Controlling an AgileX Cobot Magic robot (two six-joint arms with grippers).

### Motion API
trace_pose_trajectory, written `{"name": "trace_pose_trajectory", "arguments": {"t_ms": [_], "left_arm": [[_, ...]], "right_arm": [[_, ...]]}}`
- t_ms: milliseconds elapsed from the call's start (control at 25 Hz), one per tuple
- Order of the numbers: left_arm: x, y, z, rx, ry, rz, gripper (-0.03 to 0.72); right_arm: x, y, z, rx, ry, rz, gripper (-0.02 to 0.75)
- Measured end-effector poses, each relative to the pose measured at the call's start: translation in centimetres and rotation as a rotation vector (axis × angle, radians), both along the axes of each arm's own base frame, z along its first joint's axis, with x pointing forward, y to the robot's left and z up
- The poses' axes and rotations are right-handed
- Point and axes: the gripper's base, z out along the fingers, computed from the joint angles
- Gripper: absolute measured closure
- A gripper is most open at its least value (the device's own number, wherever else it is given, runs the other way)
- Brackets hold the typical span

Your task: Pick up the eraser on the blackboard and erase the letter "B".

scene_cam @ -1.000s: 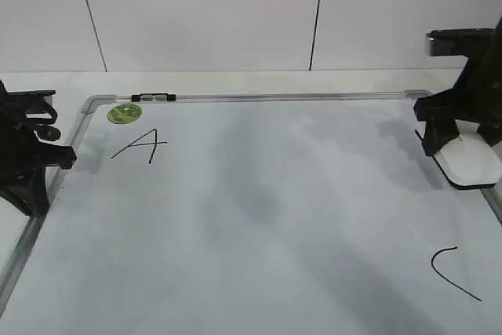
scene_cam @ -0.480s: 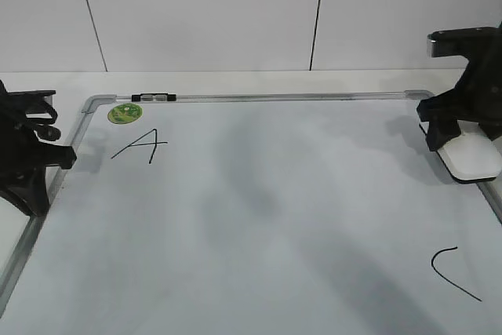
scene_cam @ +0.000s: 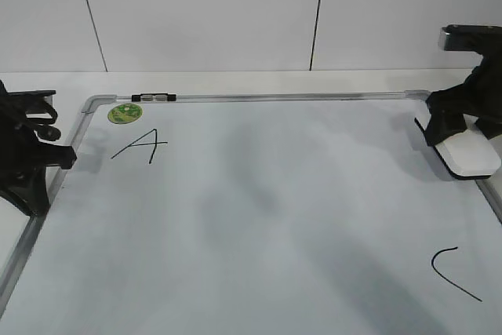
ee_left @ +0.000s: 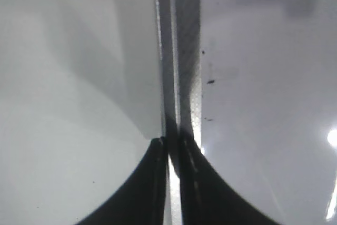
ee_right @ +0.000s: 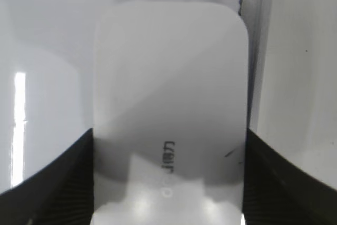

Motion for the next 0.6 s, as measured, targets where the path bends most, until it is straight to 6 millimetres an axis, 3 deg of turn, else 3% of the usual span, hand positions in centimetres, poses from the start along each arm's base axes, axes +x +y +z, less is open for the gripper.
{"name": "trace_pose_trajectory", "arguments": {"t_ms": [600], "left_arm": [[0.0,0.0,0.0,-0.002,0.0,0.001,0.652]], "right_arm": [[0.3,-0.2,-1.8,-0.002,0.045,0.005,0.2]]}}
